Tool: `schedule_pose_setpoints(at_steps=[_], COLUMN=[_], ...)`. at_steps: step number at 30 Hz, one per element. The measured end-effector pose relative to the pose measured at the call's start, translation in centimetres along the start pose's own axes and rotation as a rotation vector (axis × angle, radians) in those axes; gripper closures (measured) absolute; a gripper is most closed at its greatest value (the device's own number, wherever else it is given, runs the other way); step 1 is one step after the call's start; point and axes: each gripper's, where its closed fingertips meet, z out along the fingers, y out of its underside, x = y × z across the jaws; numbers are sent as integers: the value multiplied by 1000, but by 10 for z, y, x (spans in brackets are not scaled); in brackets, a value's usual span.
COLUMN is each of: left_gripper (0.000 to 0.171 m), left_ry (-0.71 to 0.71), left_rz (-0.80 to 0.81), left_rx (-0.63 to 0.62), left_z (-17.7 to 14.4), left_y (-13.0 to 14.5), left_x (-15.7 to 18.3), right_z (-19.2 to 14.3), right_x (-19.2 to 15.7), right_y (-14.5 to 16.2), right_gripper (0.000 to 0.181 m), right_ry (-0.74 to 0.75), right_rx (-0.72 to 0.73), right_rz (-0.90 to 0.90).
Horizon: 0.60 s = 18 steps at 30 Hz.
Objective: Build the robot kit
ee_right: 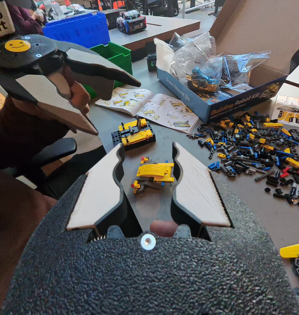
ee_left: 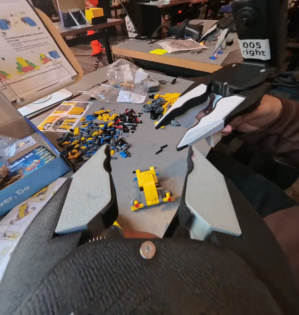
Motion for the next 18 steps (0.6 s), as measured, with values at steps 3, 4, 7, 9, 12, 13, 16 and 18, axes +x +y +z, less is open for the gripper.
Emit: schedule_pose_setpoints(at_steps=[3,4,7,9,12,13,16,18], left_gripper=[85,85,85,84,83,83,83,83], left_ry=[67,72,80,103,79,55,23,26], left_rz=[3,19,49,43,30,35,-1,-33], left_rx=[-28,-46,-72,-82,-124,-135,-150,-148], left_z=[9,12,18,20,23,23,17,10], left_y=[10,14,18,20,30,33,39,39], left_x=[23,27,34,38,28,21,3,-3], right_z=[-4,-6,-10,-13,-15,-15,-9,-1], right_x=[-10,-11,-13,-14,-16,-17,-17,-18], right_y=[1,4,5,1,-6,-8,-9,-9], right_gripper=[129,129,129,129,129,129,131,131], right_ry=[-10,1,26,39,41,36,22,12], right_rx=[4,-3,-5,0,21,31,47,51], right_rz=[14,8,-8,-22,-45,-42,-26,-31])
